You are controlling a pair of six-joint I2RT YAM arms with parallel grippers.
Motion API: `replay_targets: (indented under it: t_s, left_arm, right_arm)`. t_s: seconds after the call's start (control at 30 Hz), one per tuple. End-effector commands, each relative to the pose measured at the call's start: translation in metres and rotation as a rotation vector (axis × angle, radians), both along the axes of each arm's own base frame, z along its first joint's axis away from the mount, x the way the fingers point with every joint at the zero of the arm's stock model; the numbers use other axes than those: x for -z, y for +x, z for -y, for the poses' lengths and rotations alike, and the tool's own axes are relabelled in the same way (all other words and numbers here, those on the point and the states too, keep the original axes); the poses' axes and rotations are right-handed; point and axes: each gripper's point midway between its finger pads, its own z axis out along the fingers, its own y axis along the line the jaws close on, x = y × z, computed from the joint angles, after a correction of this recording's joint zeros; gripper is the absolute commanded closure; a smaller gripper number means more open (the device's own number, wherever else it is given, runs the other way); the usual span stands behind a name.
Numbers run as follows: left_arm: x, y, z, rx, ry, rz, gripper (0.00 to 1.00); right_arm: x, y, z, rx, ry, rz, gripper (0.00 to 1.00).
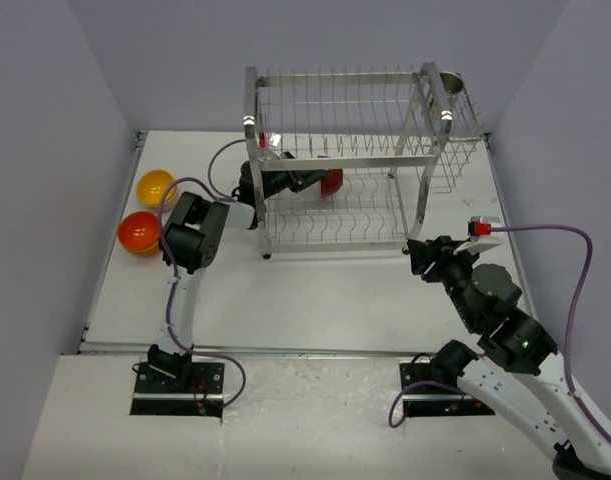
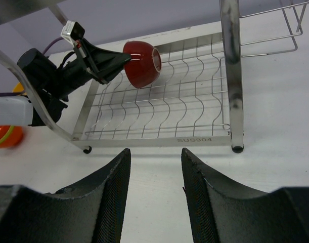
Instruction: Unload the bowls from the dish rack
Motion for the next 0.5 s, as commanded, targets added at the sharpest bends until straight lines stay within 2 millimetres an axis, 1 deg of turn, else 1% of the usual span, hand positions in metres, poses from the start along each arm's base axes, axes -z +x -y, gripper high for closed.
replay_targets:
  t_s: [0.0,0.07,0.1,0.17,0.2,0.27,0.3,0.37,0.4,0.47]
  left_arm:
    - [-0.009,-0.006,0.012,0.047,-0.009,0.046,1.0]
    - [-0.01,-0.007,0.01,0.052,-0.025,0.043,1.0]
    - [-0.017,-0.008,0.008,0.054,-0.045,0.074,1.0]
    - [-0.02,-0.011,0.005,0.061,-0.079,0.063,1.0]
    - [-0.027,-0.013,0.004,0.065,-0.101,0.092,1.0]
    - [-0.027,-0.014,0.0,0.068,-0.131,0.079,1.0]
    - [-0.036,-0.017,-0.002,0.074,-0.155,0.113,1.0]
    - [-0.038,-0.019,-0.006,0.084,-0.205,0.097,1.0]
    - [-0.044,-0.022,-0.007,0.094,-0.23,0.123,1.0]
    - [-0.043,-0.021,-0.013,0.097,-0.269,0.102,1.0]
  right_arm:
    - [0.0,0.001,-0.003,-0.007,0.013,0.0,0.53]
    - [0.001,0.001,-0.004,-0.009,0.011,-0.005,0.53]
    - [0.001,0.001,-0.004,-0.011,0.011,-0.005,0.53]
    - [0.003,0.001,-0.005,-0.012,0.011,-0.007,0.53]
    - [0.001,0.001,-0.005,-0.014,0.013,-0.004,0.53]
    - [0.002,0.002,-0.005,-0.012,0.012,-0.005,0.54]
    - [0.003,0.002,-0.006,-0.016,0.008,-0.008,0.53]
    - [0.003,0.002,-0.006,-0.015,0.011,-0.007,0.53]
    - [0.004,0.002,-0.007,-0.018,0.009,-0.01,0.53]
    - [0.004,0.003,-0.007,-0.017,0.009,-0.01,0.53]
